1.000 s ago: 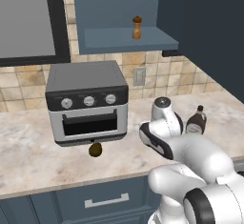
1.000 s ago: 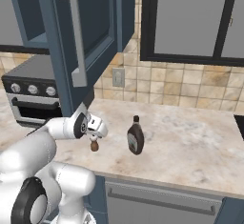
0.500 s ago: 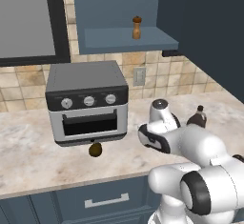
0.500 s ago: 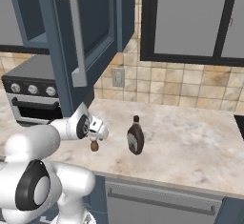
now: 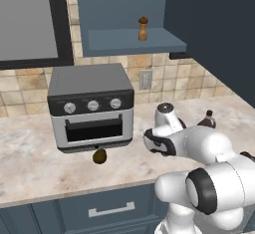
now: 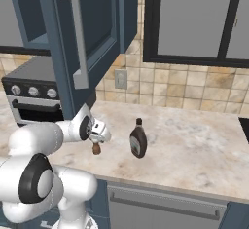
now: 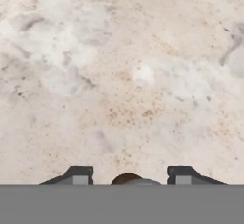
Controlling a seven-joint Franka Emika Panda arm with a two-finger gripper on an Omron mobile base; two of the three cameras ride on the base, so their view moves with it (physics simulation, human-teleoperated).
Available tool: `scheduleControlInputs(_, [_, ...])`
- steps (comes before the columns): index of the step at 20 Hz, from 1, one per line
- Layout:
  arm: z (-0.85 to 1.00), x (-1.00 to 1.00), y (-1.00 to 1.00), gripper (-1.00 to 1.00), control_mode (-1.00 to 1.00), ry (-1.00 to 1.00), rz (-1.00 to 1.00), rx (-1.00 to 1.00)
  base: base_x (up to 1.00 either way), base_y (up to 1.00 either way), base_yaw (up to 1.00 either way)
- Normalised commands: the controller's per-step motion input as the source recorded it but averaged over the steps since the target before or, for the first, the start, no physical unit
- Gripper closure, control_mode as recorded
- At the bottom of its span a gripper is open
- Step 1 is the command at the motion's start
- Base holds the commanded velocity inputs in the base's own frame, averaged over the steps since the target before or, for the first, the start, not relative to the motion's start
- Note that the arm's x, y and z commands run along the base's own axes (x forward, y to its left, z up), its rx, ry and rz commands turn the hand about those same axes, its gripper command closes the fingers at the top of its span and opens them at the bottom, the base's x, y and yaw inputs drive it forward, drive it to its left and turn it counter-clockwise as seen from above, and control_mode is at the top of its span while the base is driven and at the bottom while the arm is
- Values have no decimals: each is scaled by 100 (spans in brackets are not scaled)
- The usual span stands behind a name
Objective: There are various items on the counter. Only move the condiments/shakers into the cabinet.
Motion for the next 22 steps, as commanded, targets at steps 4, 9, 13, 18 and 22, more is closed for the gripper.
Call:
scheduleControlInputs(4, [32,-21,5,100,-100,-21,0,0,0,0,0])
scheduleControlInputs(9, [95,-19,45,100,-100,-35,2,-2,0,0,0])
scheduleControlInputs(13, [100,0,56,100,-100,-22,2,0,0,0,0])
scheduleControlInputs(18, [92,11,51,100,-100,-4,4,-1,0,0,0])
scheduleControlInputs(22, [100,1,31,100,-100,-16,10,-2,0,0,0])
